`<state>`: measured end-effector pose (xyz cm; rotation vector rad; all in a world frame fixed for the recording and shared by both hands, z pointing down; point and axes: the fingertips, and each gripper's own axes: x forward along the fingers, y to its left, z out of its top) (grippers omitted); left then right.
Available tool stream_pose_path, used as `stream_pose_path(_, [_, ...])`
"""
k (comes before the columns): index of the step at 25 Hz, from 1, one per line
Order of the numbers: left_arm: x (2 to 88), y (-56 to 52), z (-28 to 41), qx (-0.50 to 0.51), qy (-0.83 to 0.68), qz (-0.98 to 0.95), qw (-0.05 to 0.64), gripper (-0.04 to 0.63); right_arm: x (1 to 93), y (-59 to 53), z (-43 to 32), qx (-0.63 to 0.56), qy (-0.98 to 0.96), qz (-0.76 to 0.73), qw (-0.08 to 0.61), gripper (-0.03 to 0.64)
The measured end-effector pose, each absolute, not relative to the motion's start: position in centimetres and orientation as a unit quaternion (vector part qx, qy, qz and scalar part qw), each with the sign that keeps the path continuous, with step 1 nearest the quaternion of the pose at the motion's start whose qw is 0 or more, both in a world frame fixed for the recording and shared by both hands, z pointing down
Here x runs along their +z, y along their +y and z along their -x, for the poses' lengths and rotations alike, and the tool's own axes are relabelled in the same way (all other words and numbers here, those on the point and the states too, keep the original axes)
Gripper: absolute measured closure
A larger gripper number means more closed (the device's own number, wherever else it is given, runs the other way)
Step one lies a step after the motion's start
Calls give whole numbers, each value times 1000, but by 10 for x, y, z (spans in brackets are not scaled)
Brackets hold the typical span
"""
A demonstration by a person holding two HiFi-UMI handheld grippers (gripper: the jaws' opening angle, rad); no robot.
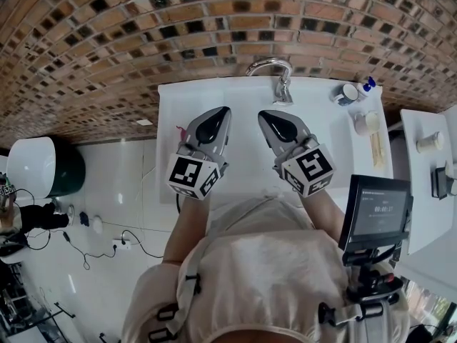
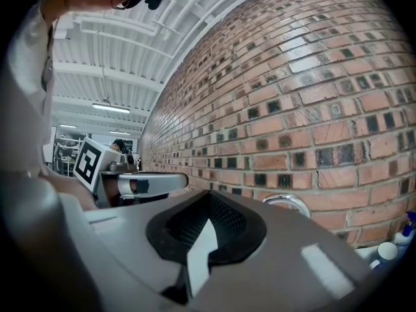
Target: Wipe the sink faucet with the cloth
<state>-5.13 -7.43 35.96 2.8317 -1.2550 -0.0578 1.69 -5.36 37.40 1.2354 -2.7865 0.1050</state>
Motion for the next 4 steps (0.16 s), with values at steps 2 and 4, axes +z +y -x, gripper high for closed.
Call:
stream_pose_path(2, [361,-74,51,-18,-405,-914,23,592,374,-54,-17,34,-912,-405,46,624])
stream_pose_path(4, [362,-74,50,-17,-404,-914,25,592,374,-54,-18,34,-912,-406,46,624])
